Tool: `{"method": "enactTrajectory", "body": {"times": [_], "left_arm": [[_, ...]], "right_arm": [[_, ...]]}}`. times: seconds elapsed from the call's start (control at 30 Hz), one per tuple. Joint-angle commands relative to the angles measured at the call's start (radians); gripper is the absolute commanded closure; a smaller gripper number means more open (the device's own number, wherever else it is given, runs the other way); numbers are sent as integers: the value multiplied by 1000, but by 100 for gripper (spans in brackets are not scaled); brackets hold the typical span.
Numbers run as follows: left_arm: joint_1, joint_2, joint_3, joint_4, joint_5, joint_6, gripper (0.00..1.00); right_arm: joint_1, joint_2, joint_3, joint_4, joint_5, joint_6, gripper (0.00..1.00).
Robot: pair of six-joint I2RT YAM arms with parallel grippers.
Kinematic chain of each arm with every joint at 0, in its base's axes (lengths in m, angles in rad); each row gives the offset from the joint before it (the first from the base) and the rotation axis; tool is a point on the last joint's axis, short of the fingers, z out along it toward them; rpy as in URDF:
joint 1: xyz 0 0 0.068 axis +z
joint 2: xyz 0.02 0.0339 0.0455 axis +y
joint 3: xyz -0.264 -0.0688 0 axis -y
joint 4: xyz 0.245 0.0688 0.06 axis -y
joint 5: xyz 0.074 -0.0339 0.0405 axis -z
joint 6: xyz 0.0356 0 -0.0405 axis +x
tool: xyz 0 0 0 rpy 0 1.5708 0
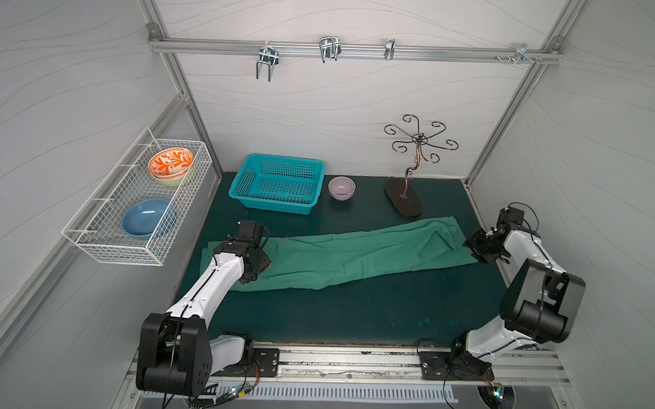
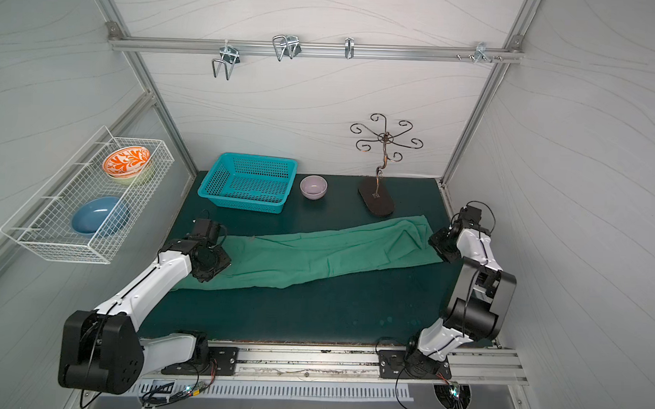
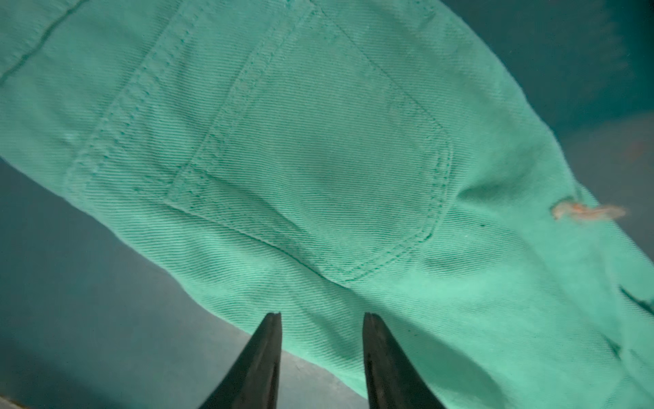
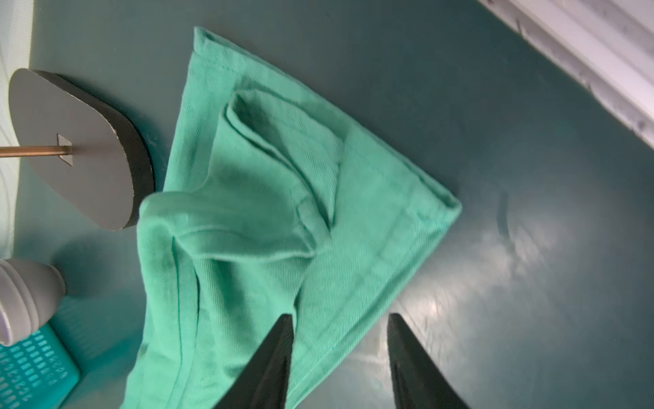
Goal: Roll up the long pants
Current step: Fold the long pant at the center of the board.
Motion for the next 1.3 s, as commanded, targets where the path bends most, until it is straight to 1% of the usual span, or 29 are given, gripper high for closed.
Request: {"method": "enactTrajectory", "body": {"times": [0.0, 0.07, 0.1, 0.17, 0.23, 0.33, 0.37, 0.63, 0.87, 1.0, 1.1, 1.17, 1.27], "left_arm": [[-2, 14, 3, 81, 48, -29, 60], [-2, 27, 3, 94, 53, -31, 62], [-2, 34, 4, 99, 54, -34, 62], [-2, 45, 8, 104, 54, -33, 62], [-2, 57, 14, 111, 56, -31, 63], [-2, 70, 19, 128, 67, -30, 64], [-2, 74, 19, 133, 71, -29, 65], [-2, 93, 23, 142, 84, -30, 68], [-2, 105, 30, 144, 87, -29, 69], [-2, 116, 35, 144, 87, -30, 70], [-2, 122, 41, 140, 85, -26, 71], [-2, 125, 42, 134, 81, -25, 71], [-2, 131, 45, 128, 76, -21, 72]], "right_arm": [[-6, 65, 48, 9, -54, -28, 62], [-1, 89, 66, 10, -85, -30, 65], [4, 97, 71, 14, -100, -32, 65], [15, 101, 80, 16, -122, -36, 58], [38, 88, 82, 15, -105, -48, 49], [67, 73, 67, 21, -70, -60, 43], [71, 76, 62, 23, -75, -57, 42], [59, 108, 26, 91, -144, 38, 41], [73, 151, 71, 64, -120, -14, 43], [80, 183, 101, 58, -115, -32, 49], [88, 206, 129, 46, -100, -49, 57], [94, 220, 151, 40, -90, -59, 67], [103, 233, 188, 31, -68, -81, 90]]}}
